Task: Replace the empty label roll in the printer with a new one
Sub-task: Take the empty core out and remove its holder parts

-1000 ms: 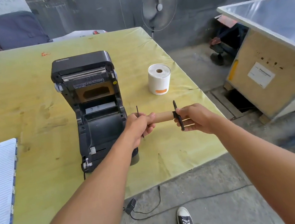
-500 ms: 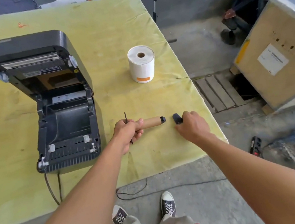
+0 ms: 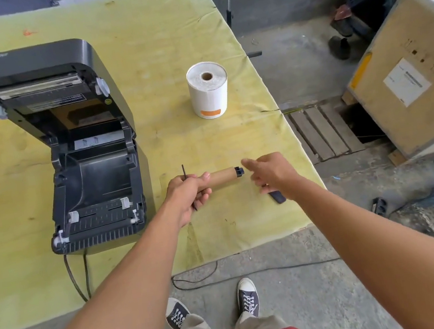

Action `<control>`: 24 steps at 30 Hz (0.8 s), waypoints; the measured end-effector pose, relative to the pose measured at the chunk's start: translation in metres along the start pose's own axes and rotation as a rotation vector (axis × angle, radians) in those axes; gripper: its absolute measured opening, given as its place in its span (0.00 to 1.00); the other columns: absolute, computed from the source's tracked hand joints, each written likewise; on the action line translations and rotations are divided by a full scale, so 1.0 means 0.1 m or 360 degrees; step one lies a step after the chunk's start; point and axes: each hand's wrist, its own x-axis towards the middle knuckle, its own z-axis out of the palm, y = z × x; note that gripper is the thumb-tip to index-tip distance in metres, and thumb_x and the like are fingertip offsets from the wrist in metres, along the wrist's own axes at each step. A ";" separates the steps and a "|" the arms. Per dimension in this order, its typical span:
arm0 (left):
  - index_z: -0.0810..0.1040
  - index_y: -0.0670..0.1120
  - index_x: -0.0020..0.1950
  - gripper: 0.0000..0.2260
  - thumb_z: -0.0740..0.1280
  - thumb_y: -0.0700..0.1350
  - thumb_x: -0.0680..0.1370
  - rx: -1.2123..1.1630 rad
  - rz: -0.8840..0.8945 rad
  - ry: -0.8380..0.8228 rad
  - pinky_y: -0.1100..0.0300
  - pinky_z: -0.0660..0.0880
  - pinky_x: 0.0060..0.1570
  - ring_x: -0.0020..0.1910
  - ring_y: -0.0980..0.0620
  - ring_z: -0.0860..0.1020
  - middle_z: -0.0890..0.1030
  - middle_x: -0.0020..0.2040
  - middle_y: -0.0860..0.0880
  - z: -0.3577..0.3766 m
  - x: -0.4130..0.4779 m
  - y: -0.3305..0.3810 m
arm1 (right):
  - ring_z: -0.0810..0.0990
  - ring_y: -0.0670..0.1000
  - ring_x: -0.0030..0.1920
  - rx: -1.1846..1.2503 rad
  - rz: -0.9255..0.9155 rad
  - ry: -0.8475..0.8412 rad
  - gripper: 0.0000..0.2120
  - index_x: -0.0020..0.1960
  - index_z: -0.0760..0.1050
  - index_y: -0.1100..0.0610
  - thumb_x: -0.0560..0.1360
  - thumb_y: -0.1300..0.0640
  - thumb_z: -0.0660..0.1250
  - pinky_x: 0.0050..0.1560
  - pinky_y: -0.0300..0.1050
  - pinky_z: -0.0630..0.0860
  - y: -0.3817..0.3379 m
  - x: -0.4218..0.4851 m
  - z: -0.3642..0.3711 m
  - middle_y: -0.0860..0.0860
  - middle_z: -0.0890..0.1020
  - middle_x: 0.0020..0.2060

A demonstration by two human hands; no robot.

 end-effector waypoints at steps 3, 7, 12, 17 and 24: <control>0.72 0.45 0.52 0.16 0.76 0.41 0.72 -0.0027 0.0015 -0.0023 0.52 0.72 0.45 0.37 0.47 0.79 0.83 0.28 0.48 -0.02 -0.01 0.05 | 0.78 0.47 0.32 0.0352 0.0142 -0.0322 0.10 0.48 0.81 0.62 0.77 0.53 0.72 0.30 0.40 0.77 -0.06 -0.02 0.05 0.54 0.81 0.38; 0.72 0.46 0.52 0.14 0.76 0.42 0.72 -0.0059 0.0039 -0.0035 0.54 0.73 0.41 0.38 0.48 0.79 0.84 0.30 0.48 -0.06 -0.02 0.10 | 0.79 0.48 0.37 0.0549 0.0243 -0.0221 0.06 0.49 0.81 0.60 0.78 0.57 0.70 0.35 0.43 0.75 -0.12 0.03 0.07 0.53 0.83 0.42; 0.73 0.45 0.52 0.12 0.74 0.41 0.74 -0.0077 0.0017 0.0075 0.64 0.71 0.25 0.32 0.54 0.79 0.81 0.45 0.45 -0.18 -0.02 0.12 | 0.86 0.51 0.46 0.1048 0.0275 0.0193 0.08 0.59 0.77 0.61 0.82 0.60 0.63 0.38 0.45 0.79 -0.16 0.15 -0.24 0.56 0.84 0.49; 0.73 0.46 0.50 0.11 0.74 0.41 0.74 -0.0108 0.0021 0.0140 0.64 0.71 0.24 0.32 0.54 0.79 0.81 0.47 0.44 -0.24 -0.02 0.14 | 0.82 0.50 0.43 0.0579 0.0106 0.0213 0.09 0.59 0.77 0.59 0.83 0.57 0.61 0.38 0.44 0.77 -0.14 0.18 -0.42 0.54 0.83 0.48; 0.73 0.46 0.50 0.11 0.74 0.41 0.74 -0.0095 0.0058 0.0134 0.63 0.71 0.27 0.32 0.54 0.79 0.81 0.47 0.44 -0.20 -0.06 0.21 | 0.75 0.51 0.37 0.0027 0.0056 -0.0323 0.06 0.56 0.76 0.61 0.83 0.59 0.62 0.30 0.40 0.75 -0.06 0.02 0.04 0.55 0.75 0.39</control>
